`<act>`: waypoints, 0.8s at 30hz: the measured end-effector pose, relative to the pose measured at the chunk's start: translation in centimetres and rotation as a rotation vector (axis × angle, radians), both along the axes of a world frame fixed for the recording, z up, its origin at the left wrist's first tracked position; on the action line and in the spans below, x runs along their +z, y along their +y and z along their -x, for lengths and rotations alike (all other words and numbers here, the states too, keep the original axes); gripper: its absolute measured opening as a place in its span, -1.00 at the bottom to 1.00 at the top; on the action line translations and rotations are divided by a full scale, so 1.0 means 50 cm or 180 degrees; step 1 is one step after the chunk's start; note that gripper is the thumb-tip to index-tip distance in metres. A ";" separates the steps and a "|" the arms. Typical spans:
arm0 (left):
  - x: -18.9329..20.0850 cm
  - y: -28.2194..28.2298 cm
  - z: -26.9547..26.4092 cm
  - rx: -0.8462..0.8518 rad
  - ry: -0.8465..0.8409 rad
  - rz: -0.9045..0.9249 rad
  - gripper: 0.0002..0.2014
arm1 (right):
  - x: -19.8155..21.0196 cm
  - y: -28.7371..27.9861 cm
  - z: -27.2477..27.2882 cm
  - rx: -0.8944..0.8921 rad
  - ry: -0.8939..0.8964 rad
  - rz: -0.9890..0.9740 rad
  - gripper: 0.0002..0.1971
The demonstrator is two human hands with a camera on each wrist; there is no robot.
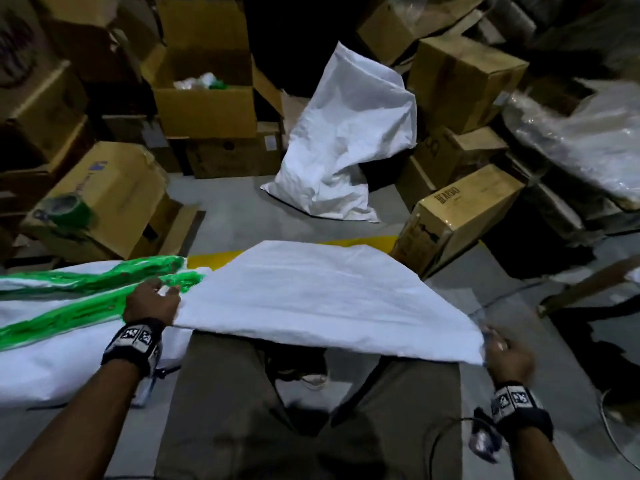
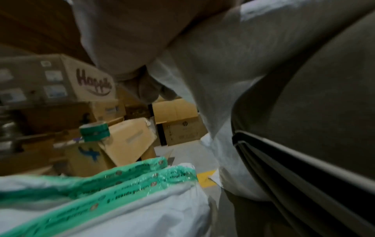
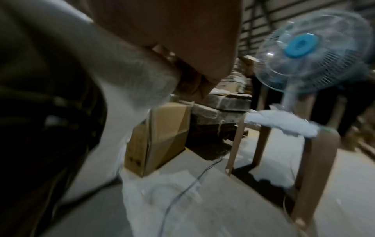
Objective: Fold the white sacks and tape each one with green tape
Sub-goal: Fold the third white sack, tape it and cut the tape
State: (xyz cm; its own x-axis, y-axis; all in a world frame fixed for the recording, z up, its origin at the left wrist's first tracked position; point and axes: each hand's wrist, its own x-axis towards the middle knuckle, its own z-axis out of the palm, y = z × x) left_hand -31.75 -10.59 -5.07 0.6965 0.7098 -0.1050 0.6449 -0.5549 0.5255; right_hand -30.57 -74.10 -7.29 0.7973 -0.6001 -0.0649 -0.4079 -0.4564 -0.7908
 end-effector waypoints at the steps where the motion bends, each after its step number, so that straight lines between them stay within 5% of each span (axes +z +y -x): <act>1: -0.014 0.002 0.008 -0.0133 0.0177 0.0026 -0.67 | -0.020 0.002 0.008 0.0155 0.0198 0.0173 -0.60; 6: -0.050 -0.005 0.026 -0.0403 0.0743 0.0219 -0.52 | -0.052 0.038 0.010 0.0804 0.0965 0.1247 -0.75; 9: -0.055 -0.028 0.031 -0.0563 0.0951 -0.0158 -0.59 | -0.038 0.036 -0.012 0.0973 0.1207 0.1661 -0.53; 12: -0.068 -0.057 0.041 -0.0763 0.0979 -0.0670 -0.63 | 0.039 0.062 -0.024 0.1100 0.0777 0.2002 -0.43; 16: -0.075 -0.071 0.051 -0.0777 0.0687 -0.0695 -0.67 | 0.119 0.210 -0.008 0.2658 -0.0285 0.2003 -0.42; 19: -0.054 -0.090 0.054 -0.0901 0.0354 -0.0873 -0.72 | 0.101 0.364 0.037 0.3577 -0.0107 0.1817 -0.24; 24: -0.014 -0.128 0.098 -0.2261 0.0596 -0.1576 -0.78 | 0.027 0.499 0.071 0.3151 0.0893 0.2435 -0.20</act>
State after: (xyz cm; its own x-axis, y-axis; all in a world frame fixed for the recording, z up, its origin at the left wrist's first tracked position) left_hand -36.64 -16.98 -5.77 0.9923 0.1106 -0.0567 0.1129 -0.9928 0.0392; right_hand -34.13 -49.15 -5.93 0.9380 0.2794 -0.2053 0.2553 -0.9572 -0.1363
